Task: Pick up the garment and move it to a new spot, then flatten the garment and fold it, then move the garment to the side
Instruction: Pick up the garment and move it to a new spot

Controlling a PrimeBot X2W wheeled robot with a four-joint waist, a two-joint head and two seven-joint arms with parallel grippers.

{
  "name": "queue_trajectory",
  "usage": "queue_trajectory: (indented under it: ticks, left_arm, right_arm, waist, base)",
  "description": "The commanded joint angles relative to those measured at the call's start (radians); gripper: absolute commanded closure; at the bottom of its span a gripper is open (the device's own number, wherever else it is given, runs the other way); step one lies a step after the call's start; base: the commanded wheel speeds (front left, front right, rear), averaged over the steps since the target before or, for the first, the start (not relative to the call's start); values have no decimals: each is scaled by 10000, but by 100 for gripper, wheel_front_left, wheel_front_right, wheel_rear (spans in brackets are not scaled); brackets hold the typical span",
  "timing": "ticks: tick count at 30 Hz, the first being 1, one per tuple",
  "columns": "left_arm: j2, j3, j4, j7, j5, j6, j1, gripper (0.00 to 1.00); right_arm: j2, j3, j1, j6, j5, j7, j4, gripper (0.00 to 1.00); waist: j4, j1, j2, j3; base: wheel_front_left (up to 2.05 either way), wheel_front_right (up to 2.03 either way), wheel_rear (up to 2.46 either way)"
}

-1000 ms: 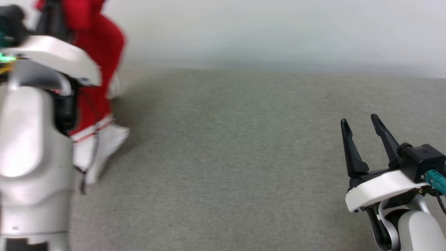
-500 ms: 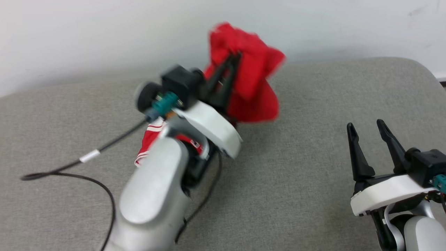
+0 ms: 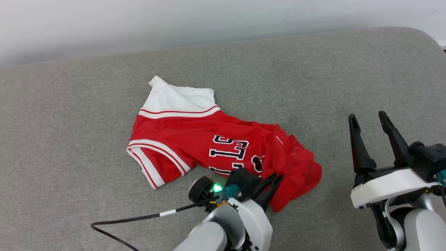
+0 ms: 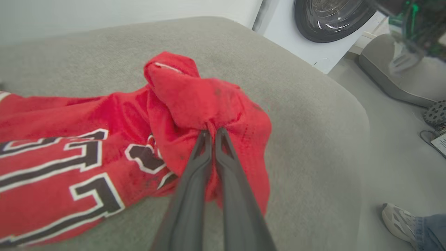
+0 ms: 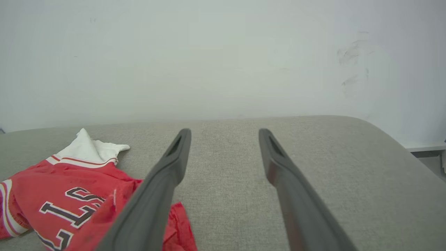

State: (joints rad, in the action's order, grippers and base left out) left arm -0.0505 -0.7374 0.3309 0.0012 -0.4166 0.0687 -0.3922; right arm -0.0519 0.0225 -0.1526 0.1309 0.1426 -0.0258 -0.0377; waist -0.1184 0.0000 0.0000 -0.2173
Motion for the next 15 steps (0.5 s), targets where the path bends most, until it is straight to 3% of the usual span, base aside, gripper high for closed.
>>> queue_trajectory:
  ticks: [1,3,4,5,6,10,15]
  left_arm:
    - [4,-83,86,-72,-4,61,114,100]
    - [9,-315,320,-159,16,151,157,100]
    - [5,-397,387,-241,38,198,128,69]
    - [2,-482,394,-351,18,215,73,4]
    - [9,-563,337,-523,27,267,-42,0]
    - [3,-506,-54,-1377,12,176,-373,0]
    - [-95,53,-530,-2053,-98,-255,-514,0]
  right_arm:
    - [22,10,-155,-3,54,-52,9,0]
    - [20,41,-169,-3,61,-92,89,0]
    - [20,54,-181,-3,58,-102,113,0]
    - [20,86,-186,-3,42,-113,142,0]
    - [20,109,-175,-3,12,-116,171,0]
    - [20,268,-45,-3,-96,-72,202,0]
    - [21,363,209,-3,-177,59,184,0]
  waist:
    - [56,0,0,-49]
    - [125,0,0,-46]
    - [160,0,0,-27]
    - [209,0,0,13]
    - [265,0,0,82]
    - [511,0,0,385]
    - [781,0,0,882]
  base:
    - [0,0,0]
    - [0,0,0]
    - [0,0,0]
    - [0,0,0]
    - [0,0,0]
    - [0,0,0]
    - [0,0,0]
